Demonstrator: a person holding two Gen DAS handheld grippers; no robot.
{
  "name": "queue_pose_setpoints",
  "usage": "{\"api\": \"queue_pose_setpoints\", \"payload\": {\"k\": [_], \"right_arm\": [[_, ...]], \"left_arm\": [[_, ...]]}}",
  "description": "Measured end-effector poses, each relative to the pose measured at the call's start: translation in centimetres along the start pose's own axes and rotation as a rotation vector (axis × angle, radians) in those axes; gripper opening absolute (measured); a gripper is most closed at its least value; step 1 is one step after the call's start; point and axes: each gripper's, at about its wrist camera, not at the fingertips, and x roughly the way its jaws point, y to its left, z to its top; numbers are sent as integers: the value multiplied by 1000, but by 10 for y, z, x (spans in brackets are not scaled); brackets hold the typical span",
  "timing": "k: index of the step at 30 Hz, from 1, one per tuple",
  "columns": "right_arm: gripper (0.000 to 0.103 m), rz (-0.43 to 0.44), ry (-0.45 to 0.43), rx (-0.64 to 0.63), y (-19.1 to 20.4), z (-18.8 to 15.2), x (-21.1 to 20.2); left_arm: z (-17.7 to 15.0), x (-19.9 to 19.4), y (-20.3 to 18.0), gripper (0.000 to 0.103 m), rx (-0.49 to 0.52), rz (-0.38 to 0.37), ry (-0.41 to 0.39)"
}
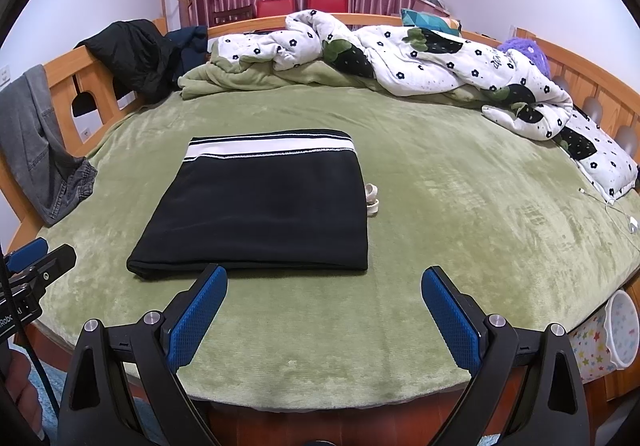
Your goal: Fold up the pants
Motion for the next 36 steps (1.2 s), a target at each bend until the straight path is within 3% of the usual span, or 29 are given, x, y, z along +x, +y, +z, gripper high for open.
{"api": "queue_pose_setpoints", "payload": {"k": [36], "right_arm": [[97, -11, 3, 12, 0, -1, 2]], "left_arm": [[-1, -1, -1, 74, 6, 1, -3]]}}
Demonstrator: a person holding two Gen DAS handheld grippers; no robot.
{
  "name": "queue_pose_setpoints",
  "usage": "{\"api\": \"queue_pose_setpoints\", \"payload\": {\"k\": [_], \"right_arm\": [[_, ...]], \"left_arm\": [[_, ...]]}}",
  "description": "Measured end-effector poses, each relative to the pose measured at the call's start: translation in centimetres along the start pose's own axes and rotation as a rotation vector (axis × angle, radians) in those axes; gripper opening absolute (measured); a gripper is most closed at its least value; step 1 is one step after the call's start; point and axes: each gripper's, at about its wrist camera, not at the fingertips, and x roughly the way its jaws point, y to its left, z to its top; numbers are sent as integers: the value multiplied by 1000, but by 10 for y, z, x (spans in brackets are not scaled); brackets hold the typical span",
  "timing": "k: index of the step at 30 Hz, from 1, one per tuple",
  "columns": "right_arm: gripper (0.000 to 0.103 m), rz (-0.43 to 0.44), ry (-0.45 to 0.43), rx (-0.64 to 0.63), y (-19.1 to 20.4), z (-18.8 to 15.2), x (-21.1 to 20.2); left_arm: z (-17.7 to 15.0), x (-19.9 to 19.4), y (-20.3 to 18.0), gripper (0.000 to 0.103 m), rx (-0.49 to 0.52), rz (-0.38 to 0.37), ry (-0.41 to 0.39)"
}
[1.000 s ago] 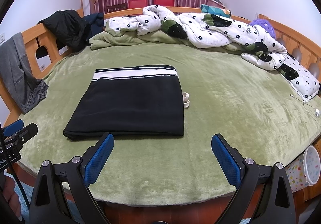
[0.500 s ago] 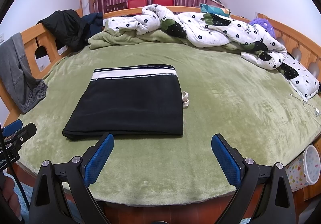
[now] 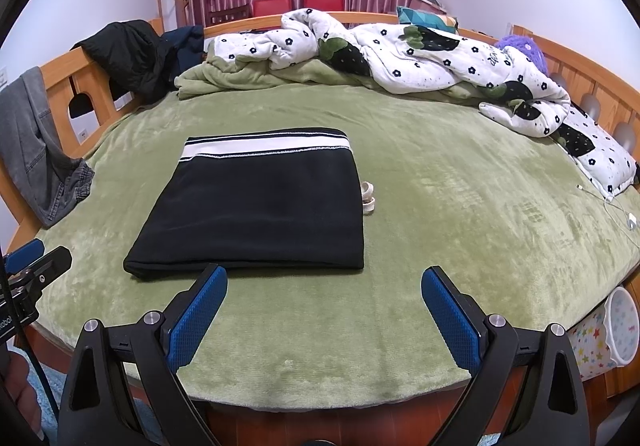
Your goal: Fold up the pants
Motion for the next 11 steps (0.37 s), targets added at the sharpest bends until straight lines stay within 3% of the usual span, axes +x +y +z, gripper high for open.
{"api": "queue_pose_setpoints", "payload": {"k": [11], "right_arm": [[97, -4, -4, 2, 2, -1, 0]], "left_arm": [[2, -2, -2, 75, 8, -15, -6]]}}
